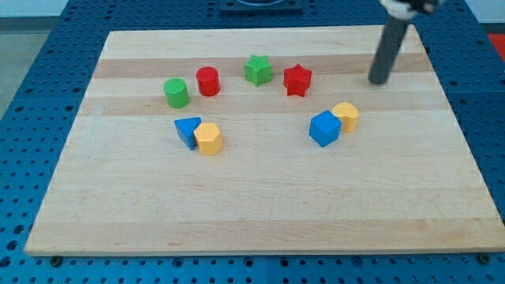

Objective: Move your arm diagonal to the top right of the red star

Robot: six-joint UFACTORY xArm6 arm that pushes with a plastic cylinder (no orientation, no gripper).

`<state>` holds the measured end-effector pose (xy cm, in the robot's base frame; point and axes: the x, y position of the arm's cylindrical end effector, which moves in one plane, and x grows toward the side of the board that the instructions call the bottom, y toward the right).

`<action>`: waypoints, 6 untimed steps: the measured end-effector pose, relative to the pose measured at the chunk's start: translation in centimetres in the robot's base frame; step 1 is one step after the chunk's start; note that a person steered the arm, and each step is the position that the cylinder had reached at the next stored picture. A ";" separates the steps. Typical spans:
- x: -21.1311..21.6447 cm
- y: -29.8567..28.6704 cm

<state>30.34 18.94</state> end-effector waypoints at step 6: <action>-1.2 1.8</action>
